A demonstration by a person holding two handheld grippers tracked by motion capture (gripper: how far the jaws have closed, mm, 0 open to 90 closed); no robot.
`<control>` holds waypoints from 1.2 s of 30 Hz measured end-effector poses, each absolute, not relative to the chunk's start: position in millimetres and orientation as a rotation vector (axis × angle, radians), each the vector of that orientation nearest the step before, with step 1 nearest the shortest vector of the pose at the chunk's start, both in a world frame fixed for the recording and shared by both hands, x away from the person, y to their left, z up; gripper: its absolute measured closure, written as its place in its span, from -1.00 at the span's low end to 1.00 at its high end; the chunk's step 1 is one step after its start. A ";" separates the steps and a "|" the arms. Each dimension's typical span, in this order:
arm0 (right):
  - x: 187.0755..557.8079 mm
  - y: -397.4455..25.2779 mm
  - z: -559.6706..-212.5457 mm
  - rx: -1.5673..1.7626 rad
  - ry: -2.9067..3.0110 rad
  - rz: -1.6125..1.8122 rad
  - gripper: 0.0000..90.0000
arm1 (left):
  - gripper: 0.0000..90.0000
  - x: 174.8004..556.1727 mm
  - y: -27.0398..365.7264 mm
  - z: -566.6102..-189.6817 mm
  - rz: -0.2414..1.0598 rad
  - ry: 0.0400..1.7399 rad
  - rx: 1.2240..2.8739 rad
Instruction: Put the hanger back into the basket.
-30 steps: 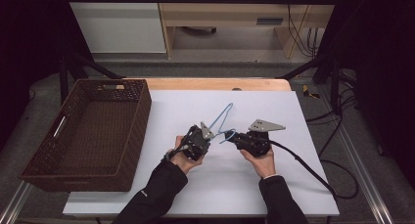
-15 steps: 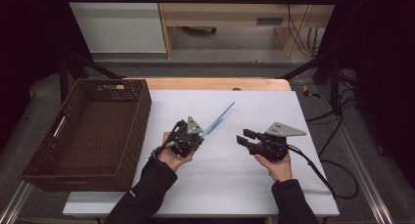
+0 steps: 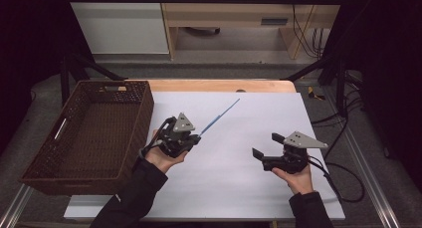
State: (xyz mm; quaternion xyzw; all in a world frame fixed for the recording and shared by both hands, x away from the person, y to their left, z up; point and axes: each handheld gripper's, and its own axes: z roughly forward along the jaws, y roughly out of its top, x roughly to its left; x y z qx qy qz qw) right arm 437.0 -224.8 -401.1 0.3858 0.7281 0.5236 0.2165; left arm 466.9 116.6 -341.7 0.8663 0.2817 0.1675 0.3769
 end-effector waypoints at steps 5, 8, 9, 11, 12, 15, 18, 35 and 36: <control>430.5 -232.4 -403.4 1.074 2.018 1.425 -0.83 | 0.94 463.3 127.6 -328.2 0.406 0.704 2.189; 428.1 -235.0 -403.7 1.084 2.006 1.412 -0.86 | 0.94 461.5 132.4 -321.4 0.418 0.701 2.180; 427.5 -236.3 -403.7 1.086 2.002 1.410 -0.87 | 0.94 461.3 133.6 -319.8 0.420 0.698 2.178; 426.6 -237.3 -403.2 1.088 1.999 1.398 -0.87 | 0.94 460.7 137.2 -315.0 0.429 0.692 2.171; 426.1 -237.6 -403.2 1.089 1.996 1.396 -0.87 | 0.94 460.8 138.8 -313.0 0.426 0.695 2.165; 426.2 -239.2 -404.0 1.092 1.994 1.392 -0.88 | 0.94 461.6 143.8 -306.9 0.424 0.694 2.154; 426.6 -240.7 -405.1 1.107 1.991 1.390 -0.88 | 0.94 463.4 149.3 -300.4 0.421 0.696 2.149; 427.2 -241.5 -405.8 1.115 1.995 1.382 -0.89 | 0.94 472.8 209.7 -268.8 0.445 0.738 2.106; 427.4 -241.7 -406.0 1.113 1.997 1.379 -0.88 | 0.94 472.6 215.7 -265.8 0.456 0.742 2.107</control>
